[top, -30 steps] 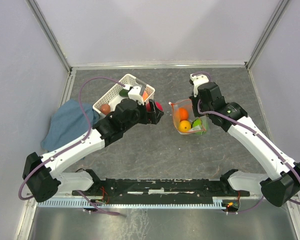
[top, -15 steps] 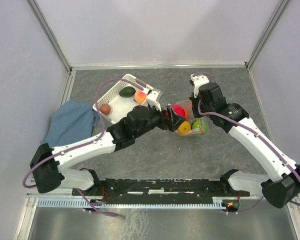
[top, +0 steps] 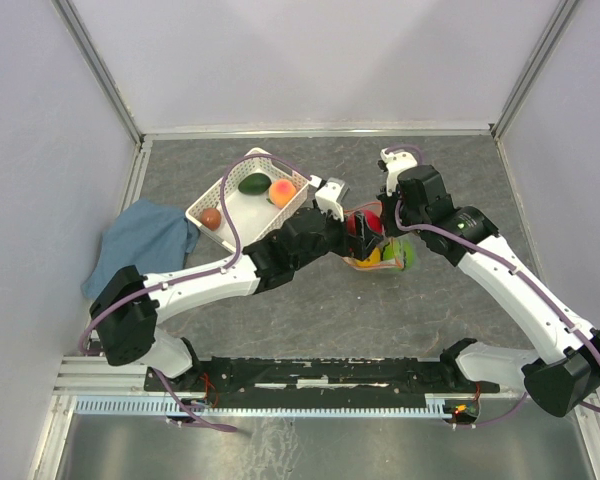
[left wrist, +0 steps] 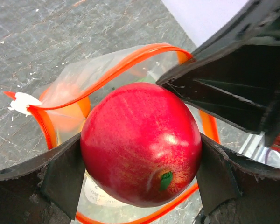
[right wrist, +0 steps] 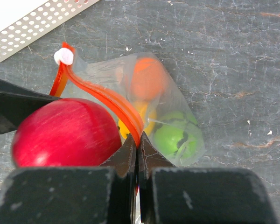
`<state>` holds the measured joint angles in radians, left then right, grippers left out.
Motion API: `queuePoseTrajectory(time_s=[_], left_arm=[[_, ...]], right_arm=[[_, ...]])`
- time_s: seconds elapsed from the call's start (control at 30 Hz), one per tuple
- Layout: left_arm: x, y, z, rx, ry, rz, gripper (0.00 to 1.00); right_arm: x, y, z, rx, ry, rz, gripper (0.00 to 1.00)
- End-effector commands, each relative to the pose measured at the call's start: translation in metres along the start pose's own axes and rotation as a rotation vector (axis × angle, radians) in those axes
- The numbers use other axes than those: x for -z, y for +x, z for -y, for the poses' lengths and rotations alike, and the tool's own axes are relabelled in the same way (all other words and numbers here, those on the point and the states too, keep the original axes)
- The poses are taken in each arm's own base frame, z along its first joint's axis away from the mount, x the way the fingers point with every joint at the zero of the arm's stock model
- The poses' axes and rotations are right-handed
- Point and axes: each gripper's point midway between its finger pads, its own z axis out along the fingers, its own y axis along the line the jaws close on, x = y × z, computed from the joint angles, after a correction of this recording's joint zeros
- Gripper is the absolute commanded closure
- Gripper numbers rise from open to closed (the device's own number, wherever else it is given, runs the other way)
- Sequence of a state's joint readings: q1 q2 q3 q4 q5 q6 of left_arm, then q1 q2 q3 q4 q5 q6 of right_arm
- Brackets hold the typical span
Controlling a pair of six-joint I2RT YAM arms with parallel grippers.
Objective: Place the food in the zip-top bag and seal the zipper
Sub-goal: Place the fake fruit in the zipper food storage bag.
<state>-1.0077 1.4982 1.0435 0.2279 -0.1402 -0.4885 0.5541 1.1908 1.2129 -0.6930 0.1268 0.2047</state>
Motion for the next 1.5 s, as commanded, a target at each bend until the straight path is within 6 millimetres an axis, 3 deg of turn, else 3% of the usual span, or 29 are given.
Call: queuePoseTrajectory(time_s=[0.0, 0.2, 0.33, 0.57, 0.9, 1.2, 1.47], left_arm=[[-0.011, -0.011, -0.003, 0.011, -0.065, 0.021, 0.25], [-0.023, 0.005, -0.004, 0.033, -0.081, -0.039, 0.22], [-0.025, 0.010, -0.002, 0.038, -0.084, -0.052, 0.13], [-0.022, 0.005, -0.001, 0.039, -0.091, -0.046, 0.04], [-0.013, -0.004, -0.002, 0.047, -0.109, -0.039, 0.01], [0.011, -0.030, -0.004, 0.023, -0.146, -0.007, 0.00], [0.045, -0.062, -0.039, -0.013, -0.291, 0.046, 0.01]], right_arm=[[0.003, -0.016, -0.006, -0.025, -0.034, 0.064, 0.99], [0.002, -0.018, -0.007, -0.027, -0.040, 0.071, 0.98], [0.001, -0.017, -0.007, -0.024, -0.038, 0.065, 0.98], [0.000, -0.016, -0.007, -0.023, -0.036, 0.066, 0.98], [0.000, -0.013, -0.006, -0.023, -0.036, 0.063, 0.98], [-0.001, -0.012, -0.005, -0.025, -0.031, 0.062, 0.98], [0.005, -0.019, -0.002, -0.023, -0.015, 0.092, 0.98]])
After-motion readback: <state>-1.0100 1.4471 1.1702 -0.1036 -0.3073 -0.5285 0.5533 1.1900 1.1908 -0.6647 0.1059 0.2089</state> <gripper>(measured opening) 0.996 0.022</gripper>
